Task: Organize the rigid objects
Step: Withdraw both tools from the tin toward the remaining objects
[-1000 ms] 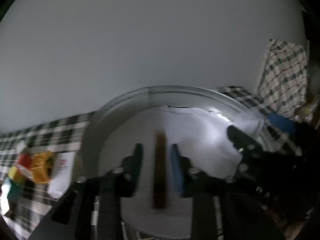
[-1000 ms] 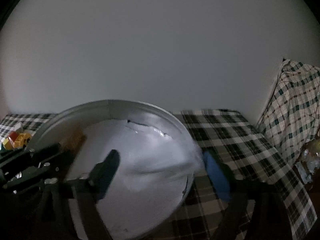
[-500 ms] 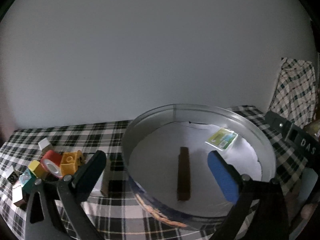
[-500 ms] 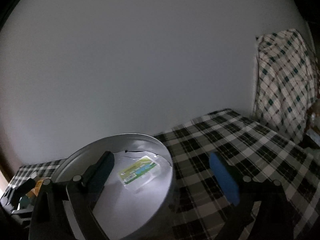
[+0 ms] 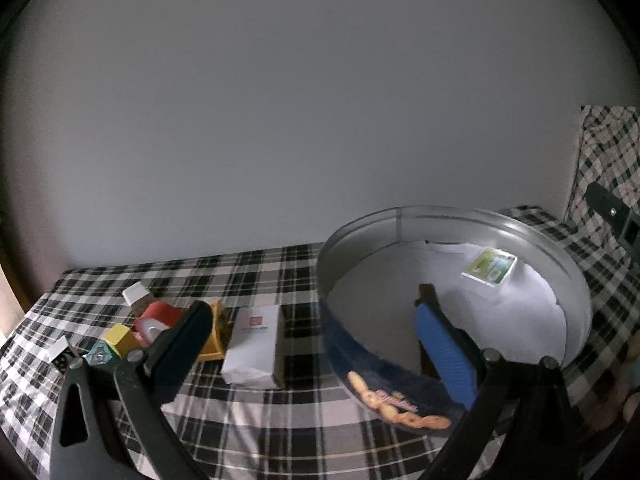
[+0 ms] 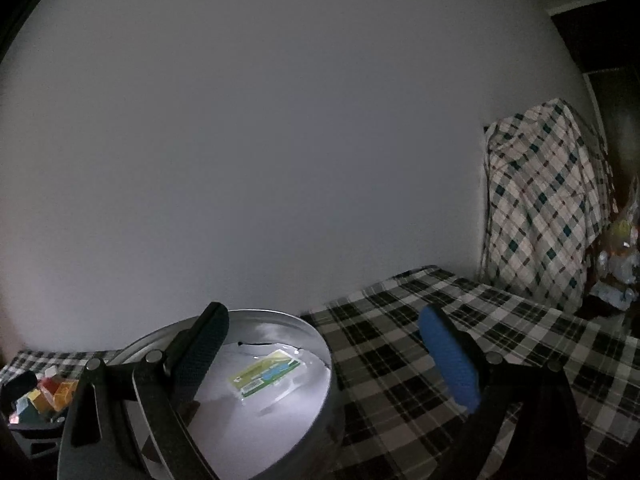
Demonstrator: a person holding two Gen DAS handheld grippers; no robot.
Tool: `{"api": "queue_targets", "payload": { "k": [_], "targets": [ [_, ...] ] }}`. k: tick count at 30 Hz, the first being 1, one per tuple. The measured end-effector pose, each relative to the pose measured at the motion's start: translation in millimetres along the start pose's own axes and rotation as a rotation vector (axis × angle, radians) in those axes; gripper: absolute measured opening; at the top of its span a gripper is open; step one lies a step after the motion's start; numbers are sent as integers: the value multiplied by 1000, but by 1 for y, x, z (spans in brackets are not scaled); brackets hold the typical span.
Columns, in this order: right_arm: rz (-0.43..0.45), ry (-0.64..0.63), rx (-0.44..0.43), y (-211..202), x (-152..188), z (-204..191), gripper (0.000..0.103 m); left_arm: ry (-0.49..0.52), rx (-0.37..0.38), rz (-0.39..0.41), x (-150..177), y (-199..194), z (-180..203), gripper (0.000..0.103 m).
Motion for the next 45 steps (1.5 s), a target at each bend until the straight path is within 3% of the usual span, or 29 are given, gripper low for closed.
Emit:
{"api": "queue_targets", "payload": {
  "k": [21,31,45],
  "targets": [
    [46,-65,27,-41,11,-30,97,-31,22,-9,13,-20,-42,102],
    [-51,-46,-91,-56,31,-86,98,-43,-23,-8,20,-30,-88,102],
    [-157,-151,-285,-89,69,-198,98,-124,-71,-72,37,-31,-188,102]
  ]
}}
Point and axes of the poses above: each gripper's, at about its wrist camera, not at the fingertips, and y roughly the way its jaws point, z to its right, x to its underside, the point moved 5 cm from there along y, roughly the way its jaws point, and after that the axes turned 8 degrees about x, right-handed, at the moved point
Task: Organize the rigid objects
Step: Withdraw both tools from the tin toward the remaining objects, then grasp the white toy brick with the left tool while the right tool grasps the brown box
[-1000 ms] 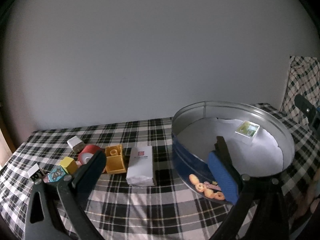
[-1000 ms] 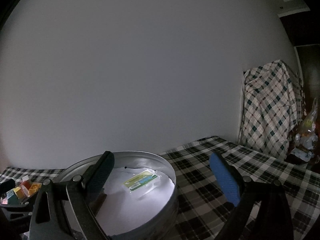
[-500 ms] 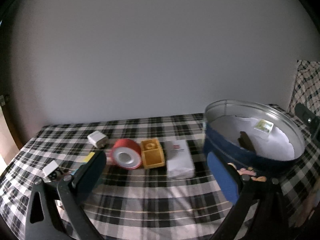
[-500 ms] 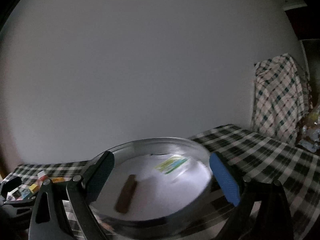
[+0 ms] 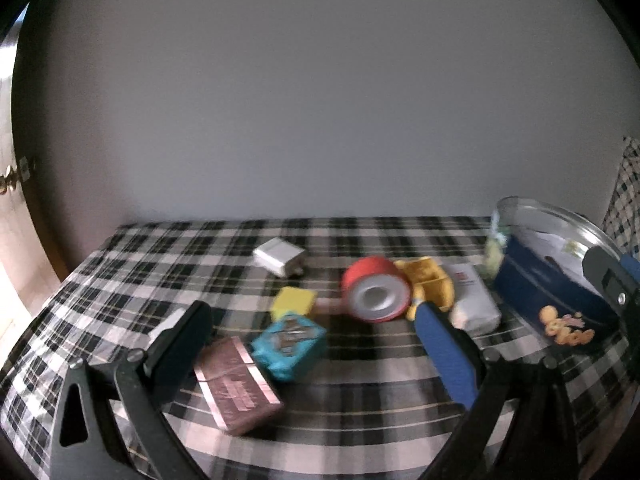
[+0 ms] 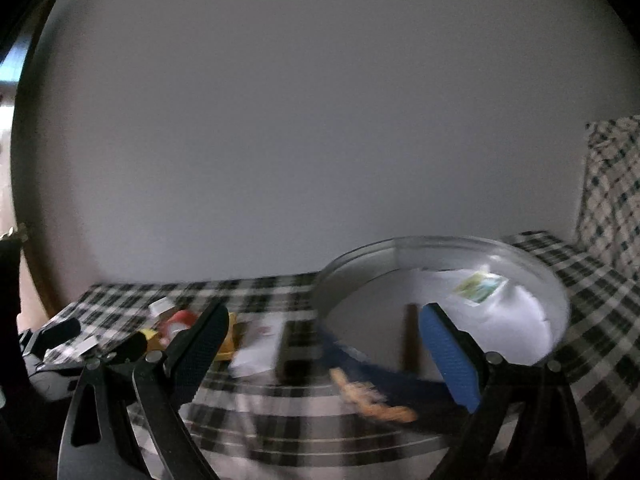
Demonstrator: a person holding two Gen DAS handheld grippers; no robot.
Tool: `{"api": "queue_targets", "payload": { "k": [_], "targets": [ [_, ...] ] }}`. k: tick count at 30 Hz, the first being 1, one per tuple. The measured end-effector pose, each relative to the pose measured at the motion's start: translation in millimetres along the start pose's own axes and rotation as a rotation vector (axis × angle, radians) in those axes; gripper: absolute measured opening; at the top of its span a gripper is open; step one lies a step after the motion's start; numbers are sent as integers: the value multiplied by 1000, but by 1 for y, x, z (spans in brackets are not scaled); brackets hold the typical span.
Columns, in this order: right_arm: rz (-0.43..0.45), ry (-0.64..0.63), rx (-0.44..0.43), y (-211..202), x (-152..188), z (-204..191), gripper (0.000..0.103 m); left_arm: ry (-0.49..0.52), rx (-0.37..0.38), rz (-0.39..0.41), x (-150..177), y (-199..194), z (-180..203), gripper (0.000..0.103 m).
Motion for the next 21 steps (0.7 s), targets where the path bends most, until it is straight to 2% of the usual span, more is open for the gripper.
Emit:
{"api": "queue_targets", "payload": {
  "k": [5,10,13,17,21],
  "targets": [
    [-60,-32,-68,5,9,-41,98,-59,-11,-49,3,7,-43,102],
    [-203,-43,-216,14,28,-92,98,-70,-110,-76,2,10,-98,102],
    [-304,-83,-304,18,43,-129,97,-114,-145,-93,3,11,-132,102],
    [-438,-179,-356,28,66,-174,97,-186,-158,-95,3,10,-168,102],
    [-533,-231,-393,38,83,-210,96,-212,-164,-93,1,8,-186,102]
  ]
}}
Point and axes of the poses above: each gripper's, at about its wrist camera, not at the fingertips, and y roughly the way its jaws point, z to its right, x to its underside, the point moved 5 cm from there along y, roughly the way its jaws point, and after that the axes turned 8 degrees about x, right-handed, at the moved point
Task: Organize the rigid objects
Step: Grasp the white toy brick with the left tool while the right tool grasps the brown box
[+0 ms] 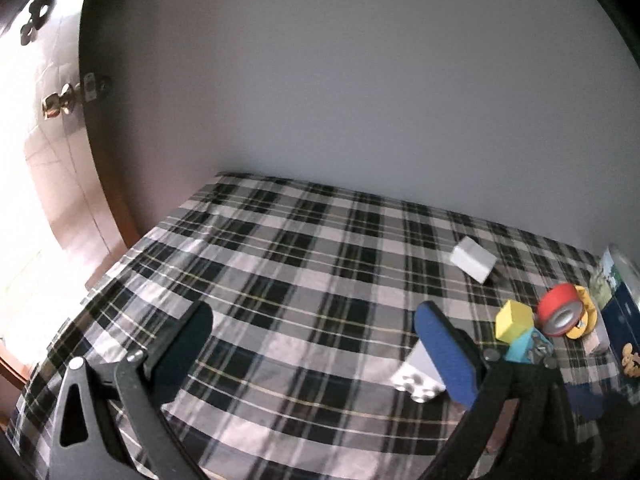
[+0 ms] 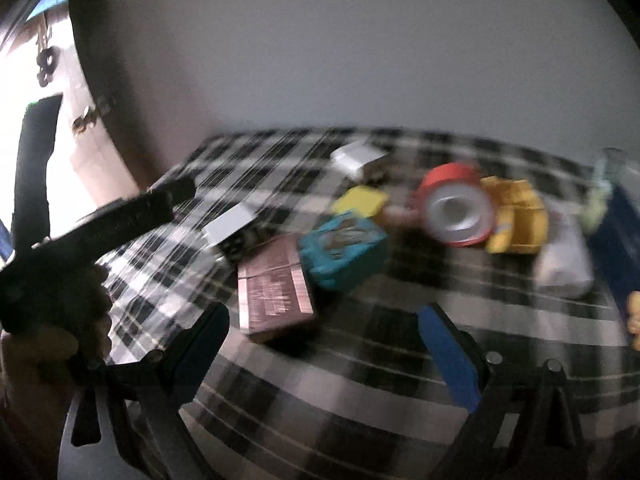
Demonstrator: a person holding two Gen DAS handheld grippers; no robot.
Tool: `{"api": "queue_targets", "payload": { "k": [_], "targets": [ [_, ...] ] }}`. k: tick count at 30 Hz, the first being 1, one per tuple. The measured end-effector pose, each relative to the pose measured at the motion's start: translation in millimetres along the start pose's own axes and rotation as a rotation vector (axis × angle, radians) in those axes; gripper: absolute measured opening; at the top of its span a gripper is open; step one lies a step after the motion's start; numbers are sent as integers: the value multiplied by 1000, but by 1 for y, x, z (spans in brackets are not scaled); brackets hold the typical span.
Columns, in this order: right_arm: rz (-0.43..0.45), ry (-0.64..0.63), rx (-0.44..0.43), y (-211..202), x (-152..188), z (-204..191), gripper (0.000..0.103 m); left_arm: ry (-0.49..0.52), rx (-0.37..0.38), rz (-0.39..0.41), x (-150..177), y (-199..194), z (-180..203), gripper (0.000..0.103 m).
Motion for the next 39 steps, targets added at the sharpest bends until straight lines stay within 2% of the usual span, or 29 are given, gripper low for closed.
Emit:
{"api": "queue_targets", "payload": {
  "k": [3,8,9,10,12,15,19,22,28,31,33,35,37,39],
  "targets": [
    [-47,-46,4,16,-2,-16,82,-14,17,-6,-1,0,-3,102],
    [-71,-117,69,36,-12,-38,76,27,39,-30,0,2,7,102],
    [-70,-131,90,37,-11,-39,69,47,40,-39,2,4,10,102],
    [-66,-143,105,37,-11,-41,58,74,40,-49,4,6,14,102],
    [-60,-161,116,35,-11,-39,49,104,40,-60,6,9,19,102],
    [-59,-163,92,31,-9,-30,49,123,49,-86,11,13,22,102],
    [-52,-149,13,13,4,-17,49,126,114,-123,17,17,29,102],
    [-12,-148,-29,-10,16,3,49,152,161,-129,20,16,39,102],
    [100,-126,14,-45,20,46,49,194,187,-177,25,25,55,99],
    [120,-119,33,-52,19,57,49,218,203,-232,30,37,65,88],
    [117,-107,25,-51,18,61,49,226,205,-266,32,46,69,76],
    [113,-95,14,-52,17,62,49,224,194,-296,33,54,69,69],
    [123,-99,8,-55,16,60,49,205,206,-294,32,55,67,57],
    [136,-109,13,-60,17,60,49,183,189,-283,31,53,63,34]
  ]
}}
Point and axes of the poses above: each gripper's, at about its wrist camera, not at the fingertips, and y roughly the way its jaws point, z to its right, x to its underside, the point moved 5 cm from there along y, roughly the way its jaws point, and after that the axes turned 8 degrees about x, right-handed, at the moved point
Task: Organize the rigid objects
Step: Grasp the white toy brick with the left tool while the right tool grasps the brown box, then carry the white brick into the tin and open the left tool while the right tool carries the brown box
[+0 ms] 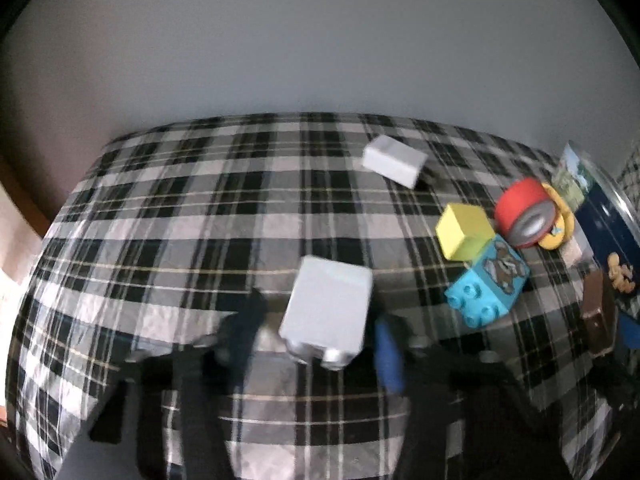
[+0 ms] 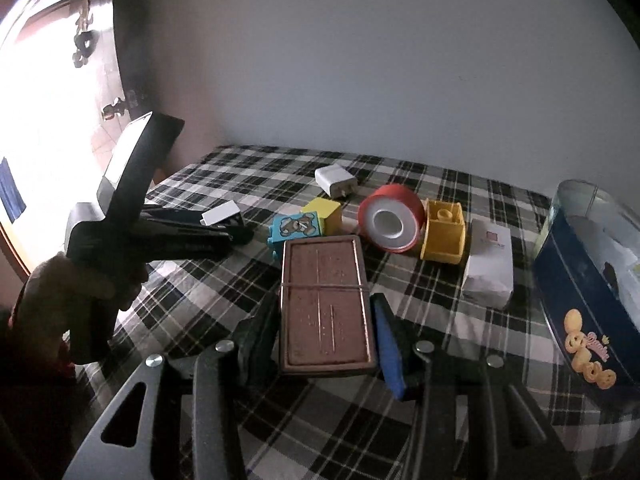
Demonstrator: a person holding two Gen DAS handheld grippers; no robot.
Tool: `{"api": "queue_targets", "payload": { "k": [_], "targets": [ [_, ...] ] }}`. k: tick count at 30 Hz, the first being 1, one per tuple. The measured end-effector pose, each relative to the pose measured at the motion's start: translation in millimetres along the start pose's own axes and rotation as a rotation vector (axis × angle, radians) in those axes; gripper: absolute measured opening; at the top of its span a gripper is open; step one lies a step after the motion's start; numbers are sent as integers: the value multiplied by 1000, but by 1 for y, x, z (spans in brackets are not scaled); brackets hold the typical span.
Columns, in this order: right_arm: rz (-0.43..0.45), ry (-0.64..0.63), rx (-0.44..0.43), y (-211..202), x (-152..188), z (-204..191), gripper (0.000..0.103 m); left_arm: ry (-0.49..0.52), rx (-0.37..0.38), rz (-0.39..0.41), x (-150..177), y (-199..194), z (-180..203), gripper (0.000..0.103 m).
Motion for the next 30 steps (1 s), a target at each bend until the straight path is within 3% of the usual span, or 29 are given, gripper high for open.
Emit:
{"api": "queue_targets", "payload": {
  "k": [1,9,15,22,30],
  "targets": [
    [2,-4,2,0,0,-1,49,-10,-3,4,0,-1,-2,31],
    [44,28,11,-6,-3,6,49,-51,13,35,4,-8,2,30],
    [132,88,32,-20,-14,26,49,-122,3,184,3,-35,7,30],
    [259,82,153,-39,-27,51,49,-101,-78,305,4,-56,38,30],
    [292,70,235,-49,-24,78,49,-55,-103,366,5,-67,80,30]
  ]
}}
Point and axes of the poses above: each gripper's, at about its wrist camera, not at the fingertips, and y roughly the way its jaws point, z to its right, x to its underside, the point moved 5 cm from there along y, roughly the way its jaws point, and after that the axes turned 8 degrees about x, right-handed, at the moved point
